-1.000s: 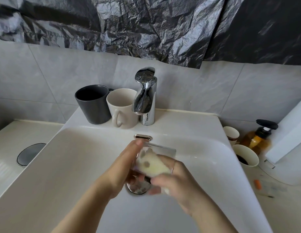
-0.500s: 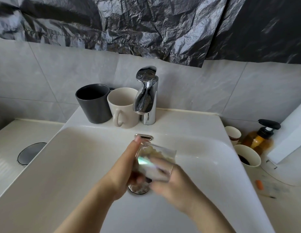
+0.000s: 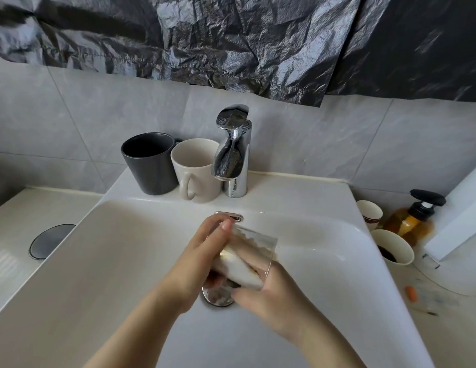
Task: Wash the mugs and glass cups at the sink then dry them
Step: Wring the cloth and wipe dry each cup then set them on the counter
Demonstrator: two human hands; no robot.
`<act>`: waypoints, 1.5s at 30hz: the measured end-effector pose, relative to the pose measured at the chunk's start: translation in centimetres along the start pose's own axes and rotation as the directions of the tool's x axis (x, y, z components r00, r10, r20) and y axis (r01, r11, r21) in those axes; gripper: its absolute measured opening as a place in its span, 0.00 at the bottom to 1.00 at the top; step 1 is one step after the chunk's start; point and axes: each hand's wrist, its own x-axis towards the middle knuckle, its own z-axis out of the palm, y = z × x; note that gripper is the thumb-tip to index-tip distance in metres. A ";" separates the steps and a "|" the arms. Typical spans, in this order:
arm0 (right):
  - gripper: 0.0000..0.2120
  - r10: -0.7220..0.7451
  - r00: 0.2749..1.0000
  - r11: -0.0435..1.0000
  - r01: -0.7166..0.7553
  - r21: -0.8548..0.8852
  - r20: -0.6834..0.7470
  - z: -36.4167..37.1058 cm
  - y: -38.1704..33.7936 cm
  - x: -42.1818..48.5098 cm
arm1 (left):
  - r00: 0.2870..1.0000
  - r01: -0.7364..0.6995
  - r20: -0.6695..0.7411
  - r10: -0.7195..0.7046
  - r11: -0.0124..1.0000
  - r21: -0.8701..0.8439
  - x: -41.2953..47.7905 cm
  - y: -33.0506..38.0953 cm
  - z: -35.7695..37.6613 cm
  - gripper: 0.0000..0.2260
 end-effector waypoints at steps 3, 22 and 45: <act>0.29 0.081 0.993 0.950 -0.103 0.295 0.087 -0.6 -0.1 -0.2 | 0.973 -0.219 -0.037 0.226 0.966 0.138 0.0 -0.4 0.1 0.08; 0.29 0.043 0.973 0.949 -0.110 0.296 0.226 -0.9 1.1 0.0 | 0.999 0.010 -0.037 -0.007 0.995 0.100 0.3 -0.5 -0.2 0.12; 0.16 0.103 0.995 0.977 -0.099 0.191 -0.014 -1.2 -0.3 -0.3 | 0.997 -0.016 0.081 0.017 1.000 -0.013 -0.1 -0.3 -0.4 0.15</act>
